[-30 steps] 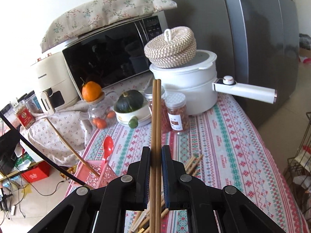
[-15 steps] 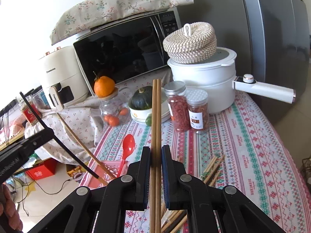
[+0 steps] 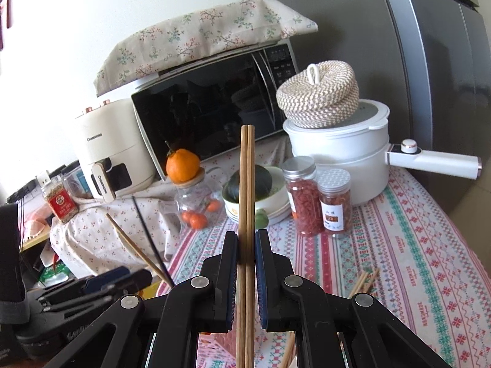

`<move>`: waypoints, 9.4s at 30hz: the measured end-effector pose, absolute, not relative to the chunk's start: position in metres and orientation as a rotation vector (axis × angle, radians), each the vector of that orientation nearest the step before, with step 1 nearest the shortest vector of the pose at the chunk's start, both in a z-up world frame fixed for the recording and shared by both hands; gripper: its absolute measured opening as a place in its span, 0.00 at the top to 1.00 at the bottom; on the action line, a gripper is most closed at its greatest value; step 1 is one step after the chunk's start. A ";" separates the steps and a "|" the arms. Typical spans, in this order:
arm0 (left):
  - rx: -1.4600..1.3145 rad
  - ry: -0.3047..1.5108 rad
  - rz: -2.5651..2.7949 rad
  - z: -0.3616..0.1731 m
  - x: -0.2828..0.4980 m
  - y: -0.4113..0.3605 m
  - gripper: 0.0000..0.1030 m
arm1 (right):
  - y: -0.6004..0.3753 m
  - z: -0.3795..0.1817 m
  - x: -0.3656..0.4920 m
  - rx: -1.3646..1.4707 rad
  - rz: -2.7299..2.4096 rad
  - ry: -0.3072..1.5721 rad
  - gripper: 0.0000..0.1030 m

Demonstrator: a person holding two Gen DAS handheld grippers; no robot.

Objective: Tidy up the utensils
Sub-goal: 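Lower the wooden chopstick pair into the pink basket and open the right tool, then move the right tool to a loose wooden chopstick and grasp it, then lift the wooden chopstick with the right tool while the left grasps the paper-wrapped chopstick pair, then insert the wrapped pair into the pink basket with the left tool while the right carries its chopstick, then lower the wooden chopstick into the pink basket and open the right tool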

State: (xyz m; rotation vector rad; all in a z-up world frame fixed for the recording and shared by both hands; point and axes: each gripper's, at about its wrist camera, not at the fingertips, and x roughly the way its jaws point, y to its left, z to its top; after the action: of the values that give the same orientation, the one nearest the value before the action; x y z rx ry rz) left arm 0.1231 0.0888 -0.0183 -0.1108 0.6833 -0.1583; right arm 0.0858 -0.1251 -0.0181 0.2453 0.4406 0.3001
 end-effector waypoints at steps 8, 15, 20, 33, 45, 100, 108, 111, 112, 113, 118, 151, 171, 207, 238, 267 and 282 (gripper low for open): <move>-0.117 0.727 -0.125 -0.022 0.092 0.106 0.18 | -0.096 -0.008 0.092 0.276 0.271 0.330 0.91; -0.082 0.754 -0.117 -0.027 0.078 0.115 0.16 | -0.070 0.004 0.111 0.289 0.180 0.235 0.91; -0.051 0.759 -0.103 -0.029 0.077 0.120 0.16 | -0.059 0.005 0.129 0.286 0.096 0.185 0.91; -0.123 0.775 -0.062 -0.032 0.085 0.144 0.16 | -0.039 -0.027 0.142 0.286 0.028 0.171 0.91; -0.141 0.800 -0.056 -0.038 0.093 0.139 0.16 | -0.043 -0.037 0.132 0.237 0.139 0.280 0.78; -0.092 1.054 -0.168 -0.101 0.119 0.059 0.13 | -0.185 -0.197 0.183 0.123 -0.115 1.252 0.18; -0.064 1.056 -0.209 -0.098 0.114 0.048 0.13 | -0.148 -0.196 0.176 0.041 -0.050 1.250 0.63; -0.032 1.055 -0.235 -0.097 0.109 0.038 0.13 | -0.152 -0.194 0.172 0.044 -0.015 1.260 0.86; -0.020 1.055 -0.243 -0.096 0.108 0.034 0.13 | -0.158 -0.193 0.170 0.060 -0.008 1.267 0.93; -0.008 1.055 -0.253 -0.096 0.107 0.029 0.13 | -0.166 -0.192 0.166 0.082 -0.004 1.274 0.94; 0.052 1.054 -0.325 -0.093 0.100 -0.003 0.13 | -0.203 -0.190 0.159 0.170 -0.001 1.284 0.94; 0.245 1.329 -0.293 -0.162 0.271 -0.157 0.89 | -0.308 -0.157 0.154 0.404 0.131 1.207 0.94; 0.326 1.259 -0.305 -0.146 0.267 -0.171 0.89 | -0.303 -0.154 0.158 0.406 0.146 1.194 0.94; -0.104 0.524 -0.310 0.038 0.087 0.062 0.96 | -0.209 -0.048 0.108 0.216 0.228 0.857 0.94; -0.176 0.759 -0.181 -0.051 0.136 0.116 0.33 | -0.146 -0.018 0.107 0.254 0.356 0.715 0.94; -0.120 0.906 -0.219 -0.077 0.109 0.136 0.28 | -0.031 -0.047 0.149 0.121 0.450 0.646 0.93; -0.078 0.914 -0.266 -0.069 0.100 0.106 0.22 | -0.081 -0.018 0.121 0.156 0.427 0.588 0.51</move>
State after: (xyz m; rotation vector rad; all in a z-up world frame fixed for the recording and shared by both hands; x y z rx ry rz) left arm 0.0995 0.1061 -0.0694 -0.0784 0.9137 -0.2658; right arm 0.1215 -0.0806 -0.0184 0.1559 0.5880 0.4272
